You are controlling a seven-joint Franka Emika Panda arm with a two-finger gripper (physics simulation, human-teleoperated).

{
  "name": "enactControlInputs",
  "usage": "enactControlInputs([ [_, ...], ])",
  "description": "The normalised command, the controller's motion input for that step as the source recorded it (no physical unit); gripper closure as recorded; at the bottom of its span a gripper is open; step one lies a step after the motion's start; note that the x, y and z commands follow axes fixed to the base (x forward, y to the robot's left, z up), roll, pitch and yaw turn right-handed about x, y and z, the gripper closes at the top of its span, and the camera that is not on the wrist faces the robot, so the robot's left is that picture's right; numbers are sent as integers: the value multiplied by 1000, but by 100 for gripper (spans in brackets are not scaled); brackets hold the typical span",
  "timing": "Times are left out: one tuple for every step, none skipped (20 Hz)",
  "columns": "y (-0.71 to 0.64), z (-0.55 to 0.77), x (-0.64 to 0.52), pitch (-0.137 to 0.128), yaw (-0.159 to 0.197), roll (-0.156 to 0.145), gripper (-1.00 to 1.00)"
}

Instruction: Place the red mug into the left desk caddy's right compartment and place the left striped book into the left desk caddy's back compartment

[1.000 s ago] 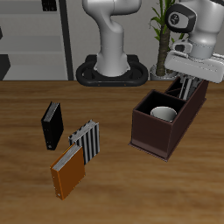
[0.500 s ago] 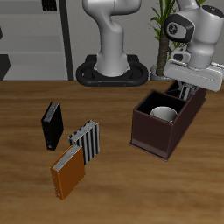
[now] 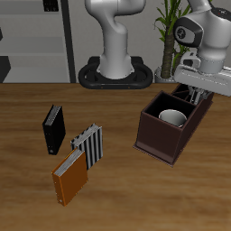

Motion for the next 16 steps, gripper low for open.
enactControlInputs([
  [-58, 45, -27, -8, -36, -6, -100],
  [-38, 90, 37, -3, -5, -16, -100],
  [-7, 132, -76, 25, -42, 34, -100],
  [-25, 78, -45, 44, -61, 37, -100],
  [-74, 137, -51, 20, -18, -24, -100],
  [-135, 208, 11, -66, 23, -31, -100],
  [-109, 137, -59, -15, 18, -26, -100],
  [-59, 110, -61, 11, -14, -11, -100],
  [-156, 153, -9, -10, -3, -48, -100],
  [28, 94, -26, -7, 0, 14, -100],
  [5, 131, -42, 2, 14, -13, -100],
  [-13, 133, -27, -10, 16, -1, -100],
  [-34, 220, -14, -7, -5, 2, -100],
  [58, 303, -103, -14, 0, 26, -100],
  [0, 312, -125, -43, 26, -28, -100],
  [-92, 307, -37, -41, -6, -6, -100],
])
